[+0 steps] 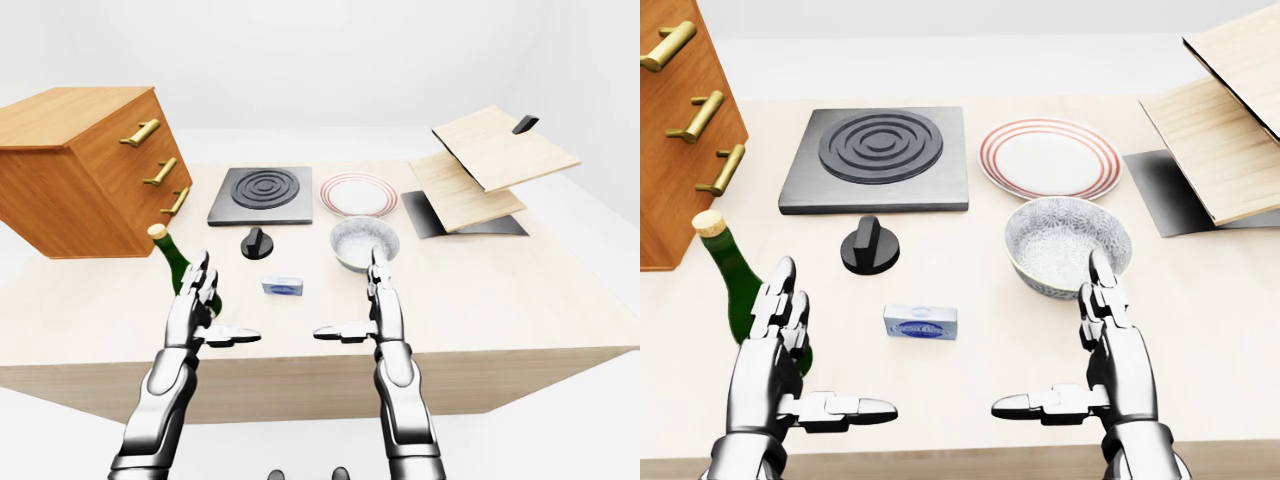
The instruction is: Pick up the cream cheese and put it in the bowl.
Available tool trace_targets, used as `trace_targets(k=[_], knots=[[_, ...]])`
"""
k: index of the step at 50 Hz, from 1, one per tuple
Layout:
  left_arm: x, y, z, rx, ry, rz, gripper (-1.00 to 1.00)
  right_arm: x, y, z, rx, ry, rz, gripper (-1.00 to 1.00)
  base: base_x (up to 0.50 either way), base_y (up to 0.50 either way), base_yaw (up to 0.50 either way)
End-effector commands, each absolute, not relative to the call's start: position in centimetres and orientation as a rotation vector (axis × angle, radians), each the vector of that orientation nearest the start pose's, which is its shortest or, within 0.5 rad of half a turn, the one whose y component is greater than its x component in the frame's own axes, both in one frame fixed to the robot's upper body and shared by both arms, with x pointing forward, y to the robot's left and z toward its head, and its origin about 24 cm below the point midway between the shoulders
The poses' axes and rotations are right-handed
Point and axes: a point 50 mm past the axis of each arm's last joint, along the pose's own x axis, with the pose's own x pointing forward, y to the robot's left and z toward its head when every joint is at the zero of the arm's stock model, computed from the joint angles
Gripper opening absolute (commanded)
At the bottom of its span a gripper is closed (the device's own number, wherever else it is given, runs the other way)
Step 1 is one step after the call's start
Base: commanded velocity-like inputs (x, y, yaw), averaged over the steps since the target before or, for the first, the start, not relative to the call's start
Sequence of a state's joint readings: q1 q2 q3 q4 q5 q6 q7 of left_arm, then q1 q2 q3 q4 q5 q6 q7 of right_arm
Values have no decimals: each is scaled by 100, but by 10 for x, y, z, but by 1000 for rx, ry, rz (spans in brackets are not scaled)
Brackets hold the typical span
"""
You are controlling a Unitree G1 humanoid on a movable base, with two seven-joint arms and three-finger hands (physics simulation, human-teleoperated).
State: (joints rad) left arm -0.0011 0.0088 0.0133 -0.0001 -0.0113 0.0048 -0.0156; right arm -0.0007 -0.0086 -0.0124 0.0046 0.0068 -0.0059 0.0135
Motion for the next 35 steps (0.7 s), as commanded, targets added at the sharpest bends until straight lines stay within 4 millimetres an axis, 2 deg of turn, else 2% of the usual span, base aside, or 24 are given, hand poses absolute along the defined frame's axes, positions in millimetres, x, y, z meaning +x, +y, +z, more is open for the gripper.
trace_targets(k=[1,14,26,35], knots=[[254,159,41,-15,17,-16,100,254,-158,40,-7,-7,6,100,0,0,0],[253,158,40,-13,19,-19,100,253,-159,39,22,-7,11,100,0,0,0],[252,157,39,-15,22,-24,100,252,-159,38,15,-10,17,100,-3,-47,0],[255,159,39,-9,15,-16,100,250,-156,37,12,-18,25,100,0,0,0]])
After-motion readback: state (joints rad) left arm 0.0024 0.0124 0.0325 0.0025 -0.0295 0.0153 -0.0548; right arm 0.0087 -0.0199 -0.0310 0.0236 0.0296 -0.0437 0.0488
